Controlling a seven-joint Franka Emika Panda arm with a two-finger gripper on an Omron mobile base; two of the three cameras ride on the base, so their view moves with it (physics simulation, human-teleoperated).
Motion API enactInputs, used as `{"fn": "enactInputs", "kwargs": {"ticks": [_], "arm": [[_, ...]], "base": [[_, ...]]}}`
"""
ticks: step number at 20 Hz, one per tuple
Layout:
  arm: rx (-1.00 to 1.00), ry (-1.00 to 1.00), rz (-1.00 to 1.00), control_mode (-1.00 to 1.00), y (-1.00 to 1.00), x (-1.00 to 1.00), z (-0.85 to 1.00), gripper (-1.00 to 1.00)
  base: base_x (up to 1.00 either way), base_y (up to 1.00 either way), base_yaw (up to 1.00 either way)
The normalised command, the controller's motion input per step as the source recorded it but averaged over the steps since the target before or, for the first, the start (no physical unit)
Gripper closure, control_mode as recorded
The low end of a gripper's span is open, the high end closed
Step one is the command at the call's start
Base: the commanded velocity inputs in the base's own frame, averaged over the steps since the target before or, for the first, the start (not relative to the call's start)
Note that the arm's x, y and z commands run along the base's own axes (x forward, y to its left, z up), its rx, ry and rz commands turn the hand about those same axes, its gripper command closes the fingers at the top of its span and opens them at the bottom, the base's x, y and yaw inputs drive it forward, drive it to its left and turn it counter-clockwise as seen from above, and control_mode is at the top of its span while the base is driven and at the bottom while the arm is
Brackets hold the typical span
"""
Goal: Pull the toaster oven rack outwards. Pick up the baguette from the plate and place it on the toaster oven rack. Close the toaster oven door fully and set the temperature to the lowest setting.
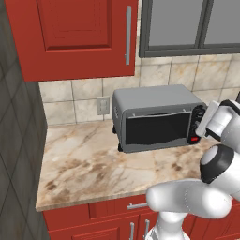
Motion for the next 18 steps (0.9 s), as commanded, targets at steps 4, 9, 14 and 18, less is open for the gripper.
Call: {"fn": "enactInputs", "kwargs": {"ticks": [4, 9, 14, 18], "arm": [[0.0, 0.0, 0.0, -1.0, 0.0, 0.0, 0.0, -1.0], [0.0, 0.0, 0.0, -1.0, 0.0, 0.02, 0.0, -1.0], [0.0, 0.0, 0.0, -1.0, 0.0, 0.0, 0.0, -1.0], [0.0, 0.0, 0.0, -1.0, 0.0, 0.0, 0.0, -1.0]], "base": [[0.0, 0.0, 0.0], [0.0, 0.0, 0.0], [0.0, 0.0, 0.0], [0.0, 0.0, 0.0]]}}
